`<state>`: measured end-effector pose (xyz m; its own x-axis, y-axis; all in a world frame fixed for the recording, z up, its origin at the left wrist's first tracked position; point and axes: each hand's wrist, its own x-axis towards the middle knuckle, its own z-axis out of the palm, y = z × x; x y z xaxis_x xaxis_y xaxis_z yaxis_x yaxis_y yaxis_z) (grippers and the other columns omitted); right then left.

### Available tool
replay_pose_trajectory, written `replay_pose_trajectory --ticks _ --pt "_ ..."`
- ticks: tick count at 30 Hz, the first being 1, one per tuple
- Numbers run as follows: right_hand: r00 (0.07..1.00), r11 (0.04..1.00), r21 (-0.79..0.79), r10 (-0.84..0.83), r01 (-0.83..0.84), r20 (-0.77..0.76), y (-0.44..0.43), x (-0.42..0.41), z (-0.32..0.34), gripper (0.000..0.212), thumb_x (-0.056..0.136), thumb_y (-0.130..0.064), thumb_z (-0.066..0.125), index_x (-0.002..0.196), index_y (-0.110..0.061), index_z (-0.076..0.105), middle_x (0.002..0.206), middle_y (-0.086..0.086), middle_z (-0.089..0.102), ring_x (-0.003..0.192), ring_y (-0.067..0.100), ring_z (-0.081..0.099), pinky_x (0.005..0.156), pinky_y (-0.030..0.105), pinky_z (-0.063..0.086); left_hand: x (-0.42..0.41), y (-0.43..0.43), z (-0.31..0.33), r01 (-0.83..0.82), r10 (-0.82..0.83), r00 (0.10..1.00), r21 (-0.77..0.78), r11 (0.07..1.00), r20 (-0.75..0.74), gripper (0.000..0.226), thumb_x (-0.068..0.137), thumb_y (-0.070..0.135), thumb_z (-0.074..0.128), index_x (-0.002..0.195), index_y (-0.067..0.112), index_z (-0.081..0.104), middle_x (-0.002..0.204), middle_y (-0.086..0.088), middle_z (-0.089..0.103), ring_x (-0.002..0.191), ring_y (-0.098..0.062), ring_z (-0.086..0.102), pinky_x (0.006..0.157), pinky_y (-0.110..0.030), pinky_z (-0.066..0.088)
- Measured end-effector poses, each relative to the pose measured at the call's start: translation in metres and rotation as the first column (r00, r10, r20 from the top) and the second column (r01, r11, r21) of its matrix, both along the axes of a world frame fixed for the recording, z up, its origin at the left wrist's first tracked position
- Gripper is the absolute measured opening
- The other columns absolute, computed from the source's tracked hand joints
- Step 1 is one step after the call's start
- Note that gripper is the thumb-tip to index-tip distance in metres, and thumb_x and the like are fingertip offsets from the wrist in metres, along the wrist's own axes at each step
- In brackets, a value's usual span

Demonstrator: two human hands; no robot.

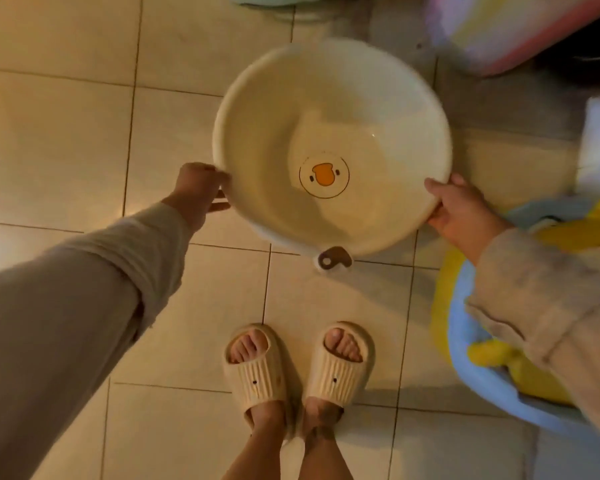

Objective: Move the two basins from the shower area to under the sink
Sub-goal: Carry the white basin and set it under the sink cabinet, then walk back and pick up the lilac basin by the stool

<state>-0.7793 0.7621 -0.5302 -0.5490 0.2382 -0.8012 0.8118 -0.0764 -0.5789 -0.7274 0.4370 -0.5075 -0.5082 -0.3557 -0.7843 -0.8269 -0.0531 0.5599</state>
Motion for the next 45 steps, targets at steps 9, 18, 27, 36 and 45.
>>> replay_pose_trajectory --ticks 9,18,27,36,45 --pt "0.988 1.0 -0.025 0.007 -0.011 -0.151 0.001 -0.101 -0.035 0.018 0.092 -0.005 0.051 0.105 -0.018 0.053 0.103 0.003 0.064 0.091 0.019 0.062 0.066 0.035 0.059 -0.091 0.008 -0.042 -0.049 0.046 0.989 -0.014 0.999 -0.142 0.019 0.083 -0.004 0.045 0.087 0.009 0.059 0.079 -0.001 0.059 0.079 -0.022 0.059 0.08 -0.038 0.055" --pt "0.993 0.992 0.098 0.076 -0.085 0.092 0.0 -0.041 -0.003 0.041 0.094 -0.023 0.051 0.133 -0.014 0.042 0.123 0.008 0.056 0.114 0.027 0.056 0.082 0.041 0.049 -0.048 0.01 0.001 0.084 -0.088 0.993 0.058 0.995 0.073 0.034 0.093 0.015 0.048 0.125 0.005 0.052 0.1 -0.005 0.063 0.097 -0.026 0.061 0.079 -0.038 0.053" --pt "0.924 0.992 -0.069 0.126 -0.108 0.361 -0.009 0.16 0.212 0.018 0.096 -0.012 0.047 0.08 -0.019 0.052 0.08 0.005 0.058 0.071 0.019 0.058 0.063 0.03 0.045 0.146 0.011 0.197 0.068 -0.131 0.928 0.188 0.98 0.348 0.014 0.095 0.011 0.043 0.095 0.007 0.056 0.094 -0.012 0.06 0.079 -0.028 0.058 0.069 -0.03 0.045" --pt "0.872 0.983 -0.036 0.177 -0.181 0.456 -0.002 0.301 0.439 0.013 0.094 -0.016 0.05 0.085 -0.014 0.059 0.08 0.01 0.062 0.07 0.02 0.06 0.06 0.029 0.049 0.297 0.012 0.418 -0.114 -0.022 0.822 0.203 0.973 0.569 0.024 0.097 0.011 0.038 0.078 0.01 0.052 0.079 -0.007 0.057 0.067 -0.023 0.051 0.061 -0.027 0.036" --pt "0.9 0.95 0.048 0.274 -0.308 0.339 0.02 0.299 0.513 0.013 0.096 -0.009 0.046 0.104 -0.003 0.054 0.087 0.016 0.061 0.072 0.025 0.058 0.06 0.034 0.049 0.299 0.004 0.5 -0.089 0.012 0.921 0.179 0.98 0.388 0.011 0.094 0.004 0.044 0.102 0.002 0.052 0.082 -0.011 0.059 0.057 -0.022 0.056 0.055 -0.027 0.043"
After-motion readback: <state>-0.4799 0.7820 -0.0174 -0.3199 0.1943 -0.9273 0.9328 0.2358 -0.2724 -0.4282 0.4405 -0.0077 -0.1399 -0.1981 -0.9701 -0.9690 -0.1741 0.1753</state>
